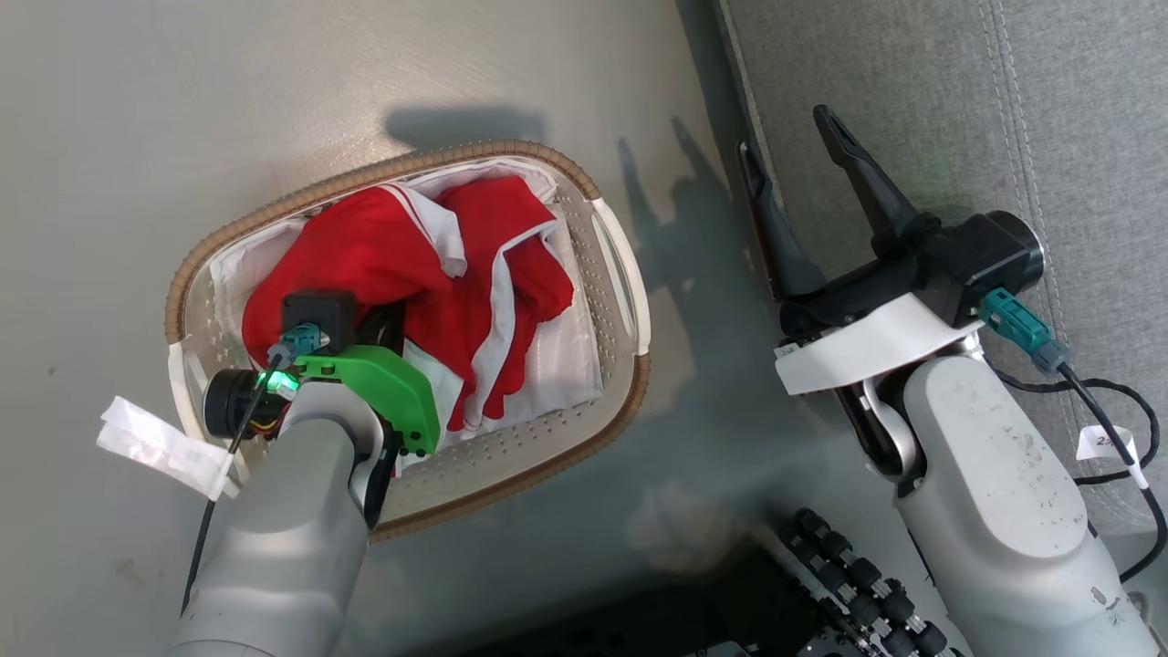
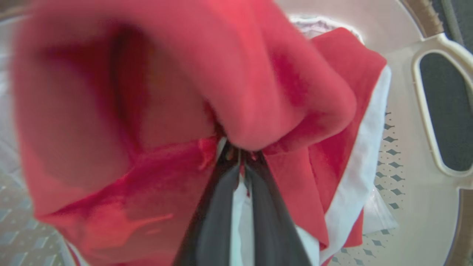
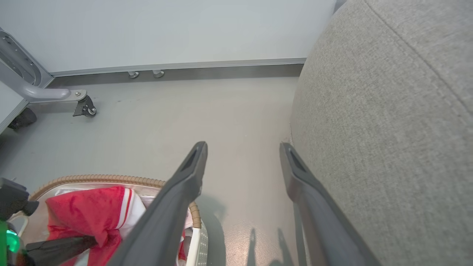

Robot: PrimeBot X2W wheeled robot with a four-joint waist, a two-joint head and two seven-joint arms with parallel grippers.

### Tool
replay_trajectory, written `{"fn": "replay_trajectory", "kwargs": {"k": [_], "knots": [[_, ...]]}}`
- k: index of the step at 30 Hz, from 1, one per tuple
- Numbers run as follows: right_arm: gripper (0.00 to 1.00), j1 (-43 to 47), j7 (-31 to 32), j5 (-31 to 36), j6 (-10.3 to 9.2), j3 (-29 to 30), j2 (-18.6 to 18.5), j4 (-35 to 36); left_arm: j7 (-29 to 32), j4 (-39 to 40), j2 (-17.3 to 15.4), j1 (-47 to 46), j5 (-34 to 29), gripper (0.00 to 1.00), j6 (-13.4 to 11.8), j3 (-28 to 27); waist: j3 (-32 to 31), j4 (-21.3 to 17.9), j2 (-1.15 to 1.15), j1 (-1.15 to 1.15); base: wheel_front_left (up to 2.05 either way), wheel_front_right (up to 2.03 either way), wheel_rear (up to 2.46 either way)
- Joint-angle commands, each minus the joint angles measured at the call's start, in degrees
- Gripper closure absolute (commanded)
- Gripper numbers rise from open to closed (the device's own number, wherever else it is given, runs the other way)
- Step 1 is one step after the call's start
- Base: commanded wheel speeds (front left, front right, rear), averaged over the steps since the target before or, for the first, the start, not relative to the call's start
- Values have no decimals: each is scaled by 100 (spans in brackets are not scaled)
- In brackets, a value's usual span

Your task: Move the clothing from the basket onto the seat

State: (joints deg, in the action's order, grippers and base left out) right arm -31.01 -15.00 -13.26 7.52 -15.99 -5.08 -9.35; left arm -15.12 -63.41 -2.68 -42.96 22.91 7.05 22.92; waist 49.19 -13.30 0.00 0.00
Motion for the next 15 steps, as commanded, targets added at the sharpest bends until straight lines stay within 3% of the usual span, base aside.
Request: {"fn": "replay_trajectory", "kwargs": {"k": [1, 15], "knots": [[0, -10, -25, -51, -6, 18, -13, -40, -5, -19, -40, -30, 59, 100, 11, 13, -67, 7, 0, 0, 0, 0, 0], [0, 360, -25, -76, -6, 15, -41, -379, -5, 484, -35, 995, 458, 100, 53, 265, -1356, 224, 0, 0, 0, 0, 0]]}}
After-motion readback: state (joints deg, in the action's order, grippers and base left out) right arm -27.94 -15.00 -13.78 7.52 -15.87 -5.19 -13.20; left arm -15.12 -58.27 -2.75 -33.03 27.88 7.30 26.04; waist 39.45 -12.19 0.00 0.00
